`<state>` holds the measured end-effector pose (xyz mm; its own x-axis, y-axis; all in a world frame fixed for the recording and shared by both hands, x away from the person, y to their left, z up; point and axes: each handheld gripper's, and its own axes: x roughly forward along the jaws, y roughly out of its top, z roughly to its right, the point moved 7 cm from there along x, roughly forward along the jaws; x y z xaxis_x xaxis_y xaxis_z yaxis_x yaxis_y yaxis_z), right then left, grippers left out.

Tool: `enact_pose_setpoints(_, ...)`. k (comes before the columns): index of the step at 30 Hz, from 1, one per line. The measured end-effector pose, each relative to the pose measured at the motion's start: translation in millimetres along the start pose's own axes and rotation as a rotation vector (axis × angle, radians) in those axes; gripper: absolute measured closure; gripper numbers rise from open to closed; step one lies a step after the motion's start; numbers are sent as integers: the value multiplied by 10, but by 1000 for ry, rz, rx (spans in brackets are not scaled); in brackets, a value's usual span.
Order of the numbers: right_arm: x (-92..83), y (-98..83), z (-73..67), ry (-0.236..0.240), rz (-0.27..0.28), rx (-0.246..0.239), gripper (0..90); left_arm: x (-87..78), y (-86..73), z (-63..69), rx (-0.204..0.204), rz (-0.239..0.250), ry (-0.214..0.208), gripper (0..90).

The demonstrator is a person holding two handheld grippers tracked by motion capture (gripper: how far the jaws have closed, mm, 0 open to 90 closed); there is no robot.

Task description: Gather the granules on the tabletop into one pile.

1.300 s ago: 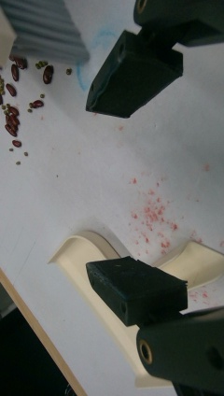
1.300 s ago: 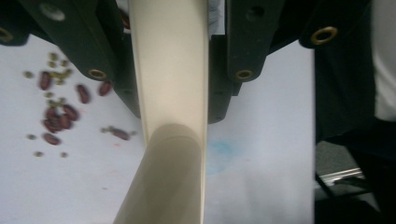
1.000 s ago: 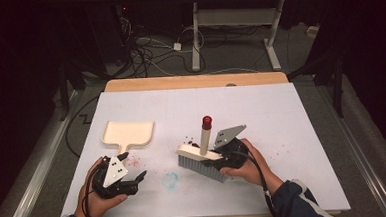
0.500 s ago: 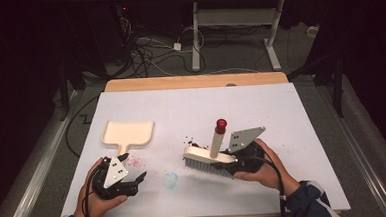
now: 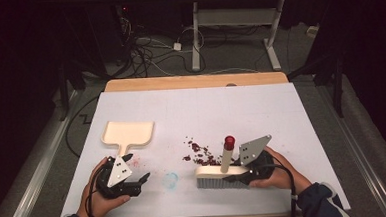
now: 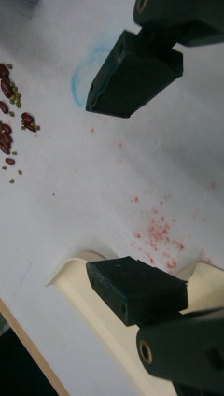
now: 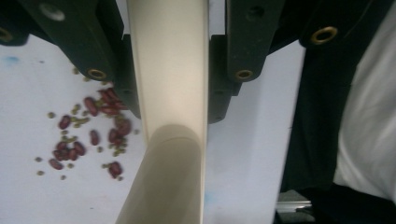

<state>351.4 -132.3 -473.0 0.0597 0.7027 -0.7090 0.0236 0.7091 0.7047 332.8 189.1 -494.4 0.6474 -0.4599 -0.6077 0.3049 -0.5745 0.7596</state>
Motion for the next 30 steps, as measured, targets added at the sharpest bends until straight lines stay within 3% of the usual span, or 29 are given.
enact_pose_setpoints(5, 100, 44, 205, -14, -3, 29, 668, 3, 5, 5, 2, 3, -5, 197)
enact_pose_setpoints(11, 183, 132, 383, -33, -1, 26, 668, 17, 13, 12, 3, 3, -10, 198)
enact_pose_setpoints(17, 235, 227, 539, -82, 22, 27, 670, 36, 18, 31, 9, -3, -20, 198)
enact_pose_setpoints(23, 263, 279, 581, -98, 32, 32, 671, 34, 13, 29, 3, -2, -22, 197)
enact_pose_setpoints(30, 134, 430, 666, -183, 87, 70, 672, 21, 23, 12, -1, 3, -18, 198)
